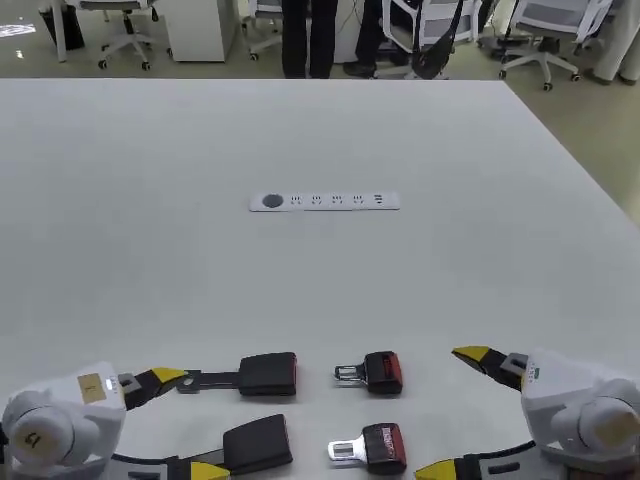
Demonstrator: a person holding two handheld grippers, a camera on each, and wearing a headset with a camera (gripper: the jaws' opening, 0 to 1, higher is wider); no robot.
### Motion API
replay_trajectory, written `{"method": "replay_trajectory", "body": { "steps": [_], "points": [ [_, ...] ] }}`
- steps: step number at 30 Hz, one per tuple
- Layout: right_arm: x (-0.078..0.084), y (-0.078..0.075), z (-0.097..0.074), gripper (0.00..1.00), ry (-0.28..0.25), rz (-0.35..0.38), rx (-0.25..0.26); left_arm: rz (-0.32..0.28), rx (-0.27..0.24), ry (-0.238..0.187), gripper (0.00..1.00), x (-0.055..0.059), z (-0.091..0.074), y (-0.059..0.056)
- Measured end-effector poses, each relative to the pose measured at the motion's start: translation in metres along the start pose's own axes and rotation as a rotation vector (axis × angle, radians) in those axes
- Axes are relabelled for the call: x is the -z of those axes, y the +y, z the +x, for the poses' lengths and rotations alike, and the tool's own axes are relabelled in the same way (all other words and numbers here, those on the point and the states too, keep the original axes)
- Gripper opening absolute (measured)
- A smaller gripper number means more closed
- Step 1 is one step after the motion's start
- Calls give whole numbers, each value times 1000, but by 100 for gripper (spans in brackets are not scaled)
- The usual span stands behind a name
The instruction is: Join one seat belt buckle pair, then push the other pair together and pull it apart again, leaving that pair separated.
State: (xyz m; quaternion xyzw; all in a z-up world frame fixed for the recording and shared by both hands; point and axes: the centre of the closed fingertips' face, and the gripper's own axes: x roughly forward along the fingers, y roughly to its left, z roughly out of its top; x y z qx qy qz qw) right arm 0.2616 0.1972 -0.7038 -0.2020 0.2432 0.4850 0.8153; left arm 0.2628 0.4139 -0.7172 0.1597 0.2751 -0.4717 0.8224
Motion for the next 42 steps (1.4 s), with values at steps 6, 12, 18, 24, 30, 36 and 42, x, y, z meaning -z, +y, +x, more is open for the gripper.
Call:
{"method": "replay_trajectory", "body": {
  "steps": [6, 12, 18, 24, 30, 36, 42],
  "points": [
    [-2, 6, 7, 77, 14, -39, -38, 34, 45, 41, 65, 2, 12, -7],
    [2, 14, 16, 70, 41, -76, -91, 80, 94, 90, 59, 6, 24, -17],
    [9, 22, 23, 59, 77, -125, -145, 111, 123, 136, 50, 12, 31, -24],
    [13, 29, 30, 50, 109, -162, -188, 141, 137, 182, 42, 19, 36, -25],
    [20, 35, 41, 43, 143, -207, -236, 150, 168, 221, 37, 25, 42, -28],
    [26, 42, 50, 36, 174, -251, -266, 157, 180, 247, 34, 29, 46, -31],
    [32, 45, 54, 31, 206, -291, -281, 173, 190, 264, 33, 29, 46, -33]
  ]
}}
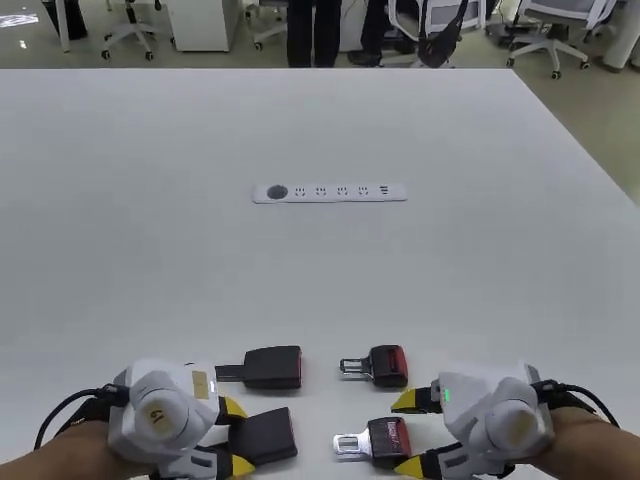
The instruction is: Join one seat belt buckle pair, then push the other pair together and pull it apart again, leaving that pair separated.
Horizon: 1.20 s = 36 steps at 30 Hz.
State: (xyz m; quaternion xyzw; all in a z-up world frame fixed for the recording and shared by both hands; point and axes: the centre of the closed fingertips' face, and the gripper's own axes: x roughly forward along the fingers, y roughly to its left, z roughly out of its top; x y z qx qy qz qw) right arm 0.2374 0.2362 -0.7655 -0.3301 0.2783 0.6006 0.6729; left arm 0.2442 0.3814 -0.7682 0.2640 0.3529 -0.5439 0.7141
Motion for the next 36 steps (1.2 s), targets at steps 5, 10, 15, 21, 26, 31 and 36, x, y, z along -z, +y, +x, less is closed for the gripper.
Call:
{"method": "replay_trajectory", "body": {
  "steps": [5, 10, 15, 21, 26, 31, 36],
  "points": [
    [0, -1, 0, 30, 5, -7, 1, 6, 3, 4, 32, 2, 1, 1],
    [0, -1, -1, 30, 6, -6, 4, 30, 9, 4, 32, 3, 1, 3],
    [-1, -1, -1, 30, 7, -2, 5, 36, 17, 9, 32, 3, 1, 2],
    [-2, -1, 0, 30, 8, 1, 0, 59, 37, 22, 32, 3, 0, 2],
    [-4, -1, 1, 30, 7, 2, -2, 76, 54, 36, 32, 3, 1, 1],
    [-6, -1, 3, 30, 5, 4, -5, 102, 78, 56, 32, 3, 1, 1],
    [-9, -1, 7, 30, 0, 7, -10, 117, 93, 67, 32, 6, 2, 2]
  ]
}}
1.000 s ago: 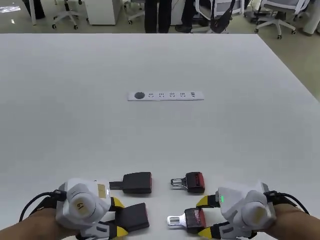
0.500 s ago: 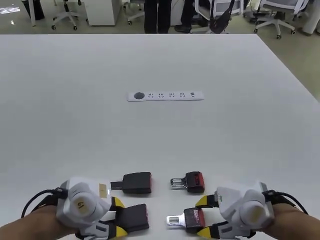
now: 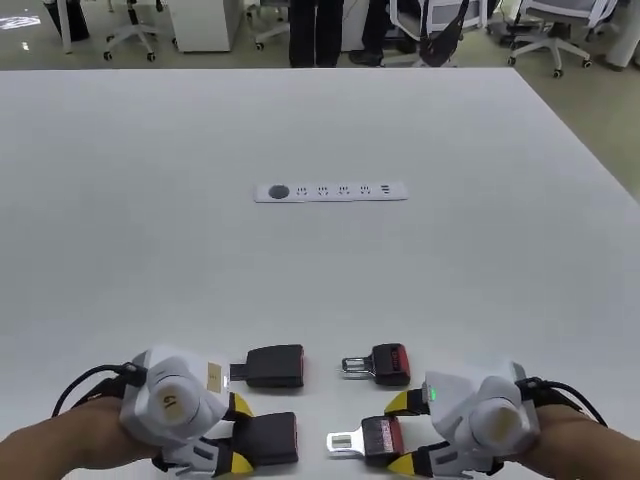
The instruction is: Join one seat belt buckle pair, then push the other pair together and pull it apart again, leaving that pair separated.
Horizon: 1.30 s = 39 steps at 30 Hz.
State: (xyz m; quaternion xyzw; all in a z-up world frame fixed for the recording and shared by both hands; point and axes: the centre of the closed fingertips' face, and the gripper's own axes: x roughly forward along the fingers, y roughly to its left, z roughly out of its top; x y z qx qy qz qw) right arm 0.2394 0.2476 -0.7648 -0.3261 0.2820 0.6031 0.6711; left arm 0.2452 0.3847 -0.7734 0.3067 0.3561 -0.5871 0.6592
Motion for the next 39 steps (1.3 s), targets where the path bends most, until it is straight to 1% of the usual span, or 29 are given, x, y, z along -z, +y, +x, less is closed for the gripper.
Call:
{"method": "replay_trajectory", "body": {
  "steps": [10, 22, 24, 39],
  "points": [
    [-8, 0, 8, 30, -7, -1, -5, 29, 17, 19, 32, 2, 2, 0],
    [-18, -1, 21, 30, -11, 8, -3, 40, 21, 27, 32, 4, 3, 0],
    [-19, -3, 23, 30, -11, 15, -2, 41, 21, 27, 32, 4, 3, 0],
    [-29, -3, 30, 30, -14, 7, -9, 49, 28, 31, 32, 5, 3, 0]
  ]
}}
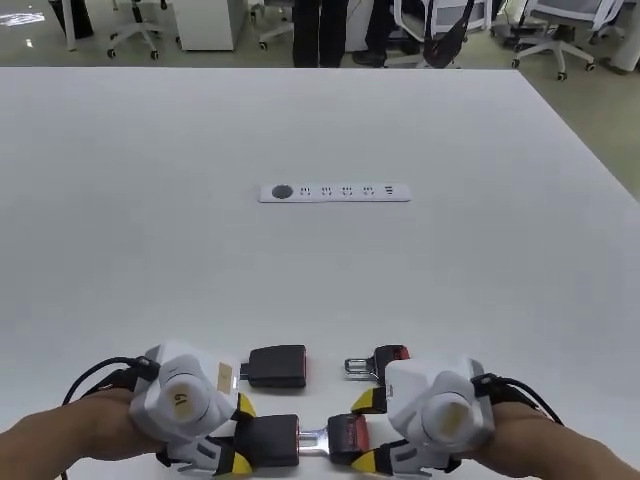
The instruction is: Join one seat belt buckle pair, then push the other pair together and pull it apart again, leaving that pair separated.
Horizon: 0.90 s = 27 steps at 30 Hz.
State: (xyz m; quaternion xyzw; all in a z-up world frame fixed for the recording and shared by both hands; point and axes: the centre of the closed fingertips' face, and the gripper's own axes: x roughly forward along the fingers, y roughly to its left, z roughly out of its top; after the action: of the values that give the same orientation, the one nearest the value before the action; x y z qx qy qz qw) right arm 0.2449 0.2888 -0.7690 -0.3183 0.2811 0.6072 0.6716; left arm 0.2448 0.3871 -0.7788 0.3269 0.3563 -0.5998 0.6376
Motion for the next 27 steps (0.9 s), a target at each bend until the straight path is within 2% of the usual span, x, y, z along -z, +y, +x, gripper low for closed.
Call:
{"method": "replay_trajectory", "body": {
  "steps": [9, 27],
  "points": [
    [-8, 2, 5, 29, -13, -13, -8, 12, 6, 7, 32, 1, 1, 0],
    [-7, 3, 6, 27, -3, -15, -10, 8, 4, 6, 32, -1, 1, 0]
  ]
}}
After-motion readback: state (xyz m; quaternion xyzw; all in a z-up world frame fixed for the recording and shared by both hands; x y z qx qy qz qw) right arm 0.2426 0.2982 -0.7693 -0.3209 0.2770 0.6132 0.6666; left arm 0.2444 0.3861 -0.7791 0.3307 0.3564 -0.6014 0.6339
